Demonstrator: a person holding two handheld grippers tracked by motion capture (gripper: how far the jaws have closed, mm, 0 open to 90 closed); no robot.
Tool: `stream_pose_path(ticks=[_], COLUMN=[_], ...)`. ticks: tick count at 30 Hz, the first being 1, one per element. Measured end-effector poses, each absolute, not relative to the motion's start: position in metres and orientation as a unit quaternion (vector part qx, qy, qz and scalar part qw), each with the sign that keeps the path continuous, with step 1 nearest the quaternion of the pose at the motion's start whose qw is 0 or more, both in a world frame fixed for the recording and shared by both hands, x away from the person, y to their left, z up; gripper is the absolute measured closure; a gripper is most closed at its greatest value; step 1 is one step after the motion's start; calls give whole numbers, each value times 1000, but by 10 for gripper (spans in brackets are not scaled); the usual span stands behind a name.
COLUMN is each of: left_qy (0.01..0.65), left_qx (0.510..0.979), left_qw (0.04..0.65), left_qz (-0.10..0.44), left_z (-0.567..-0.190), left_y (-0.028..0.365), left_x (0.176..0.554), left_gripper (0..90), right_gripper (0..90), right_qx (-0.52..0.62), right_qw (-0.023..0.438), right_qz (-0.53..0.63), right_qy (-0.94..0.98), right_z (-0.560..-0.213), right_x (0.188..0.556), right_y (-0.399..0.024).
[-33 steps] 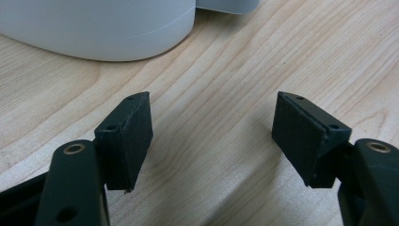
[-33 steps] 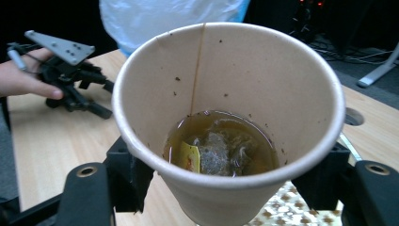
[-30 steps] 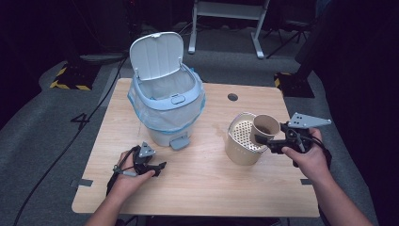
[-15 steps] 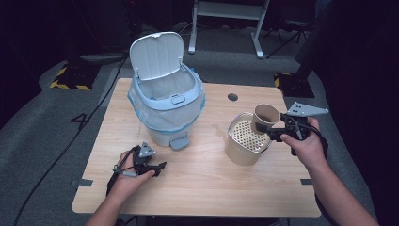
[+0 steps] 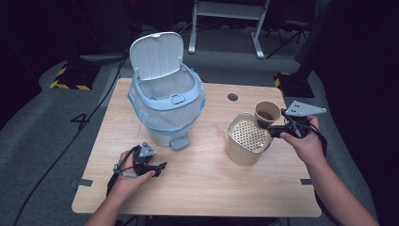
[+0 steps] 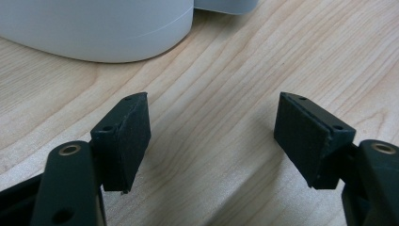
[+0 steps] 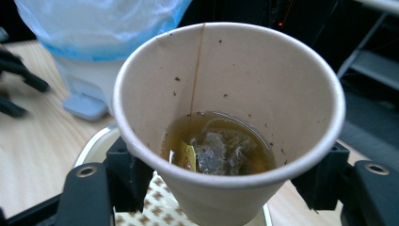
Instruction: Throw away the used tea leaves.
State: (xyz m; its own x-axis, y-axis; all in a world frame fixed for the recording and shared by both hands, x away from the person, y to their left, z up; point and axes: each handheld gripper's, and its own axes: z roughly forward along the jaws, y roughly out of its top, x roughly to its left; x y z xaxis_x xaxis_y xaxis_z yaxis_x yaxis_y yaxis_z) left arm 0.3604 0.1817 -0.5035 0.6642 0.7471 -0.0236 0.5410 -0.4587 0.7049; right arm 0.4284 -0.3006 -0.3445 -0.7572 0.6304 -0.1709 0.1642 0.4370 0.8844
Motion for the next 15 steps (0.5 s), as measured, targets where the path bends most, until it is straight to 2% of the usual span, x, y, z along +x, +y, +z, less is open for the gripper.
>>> stream_pose_path(ticks=[9,15], left_qy=[383,382], left_qx=[842,842], left_qw=[352,352], left_qz=[147,147], left_z=[-503,-503], left_y=[182,182], left_x=[360,360], left_gripper=[278,278], right_gripper=[323,327], right_qx=[141,66], right_qw=[395,461], right_qz=[346,256], right_qy=[839,847], right_z=[-341,-343], right_x=[421,416], right_y=[-289,-279])
